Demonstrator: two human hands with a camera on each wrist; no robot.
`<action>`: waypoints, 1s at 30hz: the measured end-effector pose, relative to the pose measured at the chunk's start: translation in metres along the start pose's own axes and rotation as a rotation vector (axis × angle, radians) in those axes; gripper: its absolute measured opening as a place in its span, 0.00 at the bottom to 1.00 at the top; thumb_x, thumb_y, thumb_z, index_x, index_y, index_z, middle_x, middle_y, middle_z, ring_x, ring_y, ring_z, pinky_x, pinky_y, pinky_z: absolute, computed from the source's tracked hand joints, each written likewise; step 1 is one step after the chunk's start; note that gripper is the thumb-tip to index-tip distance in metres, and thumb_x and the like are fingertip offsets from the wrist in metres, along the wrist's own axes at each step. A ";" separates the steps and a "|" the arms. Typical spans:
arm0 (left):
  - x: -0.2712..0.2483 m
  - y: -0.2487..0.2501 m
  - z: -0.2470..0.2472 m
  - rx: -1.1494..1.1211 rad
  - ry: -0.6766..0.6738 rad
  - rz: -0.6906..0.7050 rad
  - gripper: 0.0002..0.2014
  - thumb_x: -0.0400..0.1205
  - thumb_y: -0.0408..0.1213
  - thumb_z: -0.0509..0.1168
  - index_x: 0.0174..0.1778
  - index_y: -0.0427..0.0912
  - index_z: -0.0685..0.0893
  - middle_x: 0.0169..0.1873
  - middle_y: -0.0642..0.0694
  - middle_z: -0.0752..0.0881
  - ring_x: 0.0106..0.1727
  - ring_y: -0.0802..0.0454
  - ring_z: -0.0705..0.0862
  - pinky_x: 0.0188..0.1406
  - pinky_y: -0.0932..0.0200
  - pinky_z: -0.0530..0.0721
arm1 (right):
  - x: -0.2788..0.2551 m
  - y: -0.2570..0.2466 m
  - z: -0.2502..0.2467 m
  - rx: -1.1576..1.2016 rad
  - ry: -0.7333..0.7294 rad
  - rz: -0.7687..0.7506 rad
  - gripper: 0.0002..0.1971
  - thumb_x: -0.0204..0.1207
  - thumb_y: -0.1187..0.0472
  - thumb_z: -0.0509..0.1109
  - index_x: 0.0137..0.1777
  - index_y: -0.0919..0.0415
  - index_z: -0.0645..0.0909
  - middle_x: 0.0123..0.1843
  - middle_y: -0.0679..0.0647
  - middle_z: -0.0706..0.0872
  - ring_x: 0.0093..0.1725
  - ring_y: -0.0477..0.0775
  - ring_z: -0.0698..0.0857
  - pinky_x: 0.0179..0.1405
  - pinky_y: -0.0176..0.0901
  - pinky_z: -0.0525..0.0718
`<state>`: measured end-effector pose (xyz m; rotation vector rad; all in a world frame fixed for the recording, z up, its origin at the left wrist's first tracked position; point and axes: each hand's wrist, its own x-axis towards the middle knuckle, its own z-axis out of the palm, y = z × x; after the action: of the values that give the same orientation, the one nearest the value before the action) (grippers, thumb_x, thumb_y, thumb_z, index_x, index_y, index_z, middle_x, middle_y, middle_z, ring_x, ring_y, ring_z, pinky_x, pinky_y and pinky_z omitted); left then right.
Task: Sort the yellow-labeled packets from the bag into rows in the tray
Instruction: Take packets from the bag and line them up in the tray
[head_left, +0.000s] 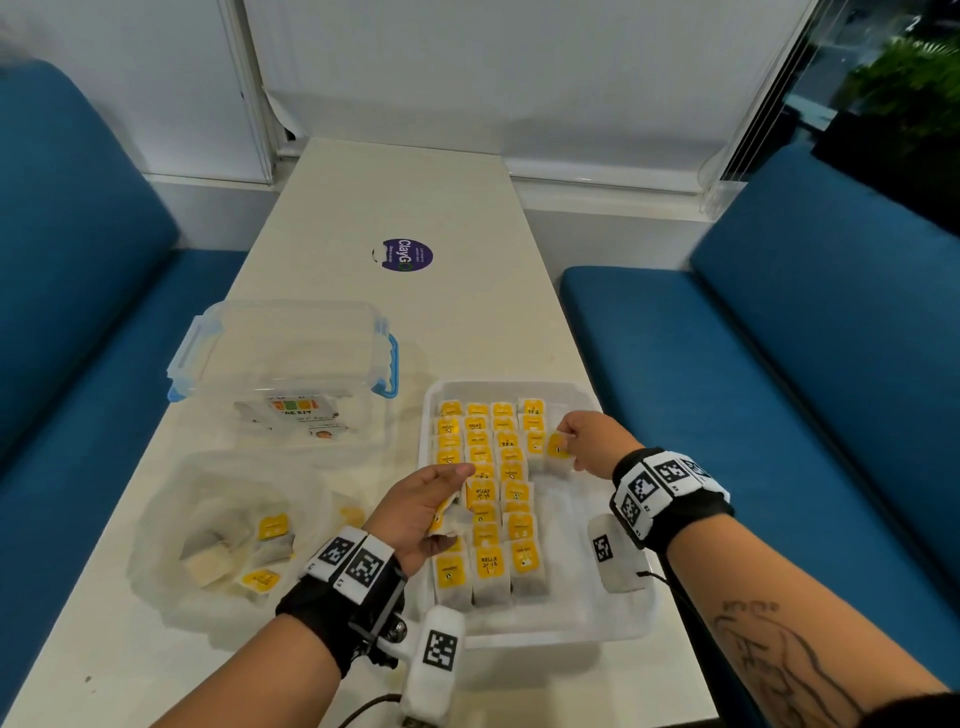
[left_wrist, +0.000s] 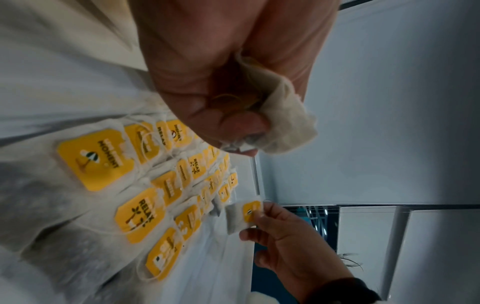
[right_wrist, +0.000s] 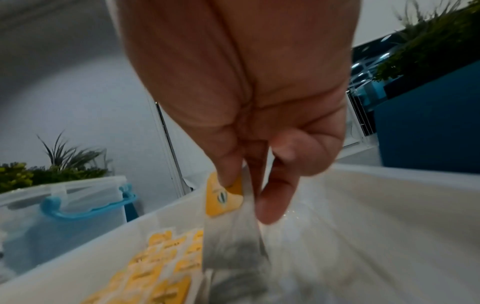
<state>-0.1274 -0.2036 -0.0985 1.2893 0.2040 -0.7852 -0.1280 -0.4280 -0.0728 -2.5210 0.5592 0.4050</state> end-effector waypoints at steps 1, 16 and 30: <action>0.000 0.000 -0.001 -0.004 -0.003 0.000 0.07 0.78 0.44 0.68 0.49 0.48 0.84 0.37 0.48 0.79 0.37 0.51 0.80 0.26 0.64 0.73 | 0.002 0.001 0.003 -0.075 -0.061 0.009 0.09 0.82 0.67 0.58 0.45 0.58 0.78 0.48 0.56 0.80 0.51 0.59 0.83 0.37 0.39 0.76; 0.001 0.000 -0.003 0.010 -0.019 -0.008 0.09 0.79 0.47 0.66 0.50 0.50 0.86 0.43 0.46 0.81 0.41 0.51 0.82 0.26 0.65 0.77 | 0.038 -0.010 0.017 -0.265 -0.219 0.123 0.05 0.79 0.68 0.64 0.43 0.59 0.77 0.38 0.54 0.85 0.26 0.45 0.77 0.17 0.32 0.74; -0.002 0.008 0.004 -0.157 -0.054 -0.069 0.11 0.81 0.47 0.62 0.47 0.45 0.85 0.36 0.47 0.79 0.38 0.50 0.82 0.23 0.66 0.80 | -0.001 -0.027 0.004 0.014 -0.032 -0.126 0.10 0.74 0.63 0.73 0.38 0.55 0.73 0.39 0.51 0.78 0.35 0.48 0.78 0.34 0.34 0.76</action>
<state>-0.1248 -0.2058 -0.0902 1.1167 0.2623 -0.8453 -0.1169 -0.4042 -0.0641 -2.5158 0.3877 0.3921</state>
